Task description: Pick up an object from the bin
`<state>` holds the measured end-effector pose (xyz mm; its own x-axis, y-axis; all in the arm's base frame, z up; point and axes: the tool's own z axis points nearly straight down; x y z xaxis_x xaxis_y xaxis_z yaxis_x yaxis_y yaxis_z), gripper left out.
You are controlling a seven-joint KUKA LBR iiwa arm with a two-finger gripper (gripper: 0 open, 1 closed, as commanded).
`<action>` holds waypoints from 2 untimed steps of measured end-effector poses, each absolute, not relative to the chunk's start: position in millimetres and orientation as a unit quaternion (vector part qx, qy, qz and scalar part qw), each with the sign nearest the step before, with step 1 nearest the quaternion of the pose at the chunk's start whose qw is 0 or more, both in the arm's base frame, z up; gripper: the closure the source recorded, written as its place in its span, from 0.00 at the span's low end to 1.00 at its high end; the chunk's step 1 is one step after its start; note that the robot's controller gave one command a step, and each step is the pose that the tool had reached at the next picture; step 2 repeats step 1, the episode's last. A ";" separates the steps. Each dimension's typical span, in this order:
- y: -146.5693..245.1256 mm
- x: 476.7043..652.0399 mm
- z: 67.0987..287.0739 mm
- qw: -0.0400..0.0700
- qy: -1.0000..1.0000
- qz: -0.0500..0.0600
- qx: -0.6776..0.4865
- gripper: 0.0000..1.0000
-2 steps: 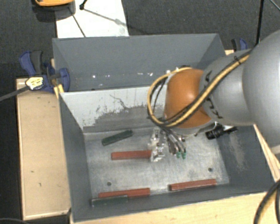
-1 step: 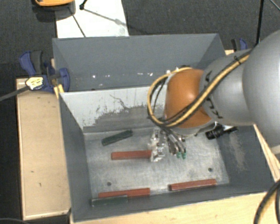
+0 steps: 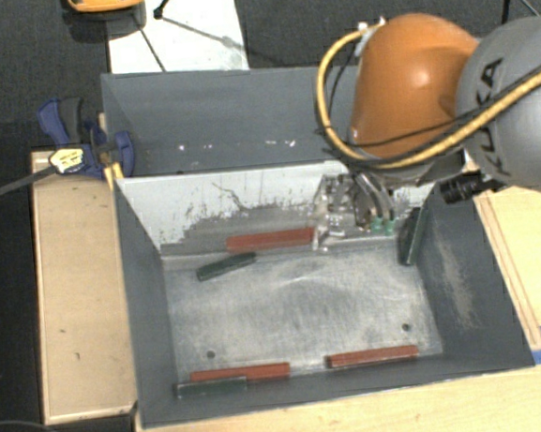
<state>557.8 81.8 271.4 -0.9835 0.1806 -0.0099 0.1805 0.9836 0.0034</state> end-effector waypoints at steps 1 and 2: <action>81.6 556.9 268.8 0.002 0.996 0.001 0.090 1.00; 81.6 556.9 268.8 0.002 0.996 0.001 0.090 1.00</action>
Offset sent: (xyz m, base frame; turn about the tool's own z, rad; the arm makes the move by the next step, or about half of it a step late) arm 0.0173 0.0007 -0.0300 -0.1463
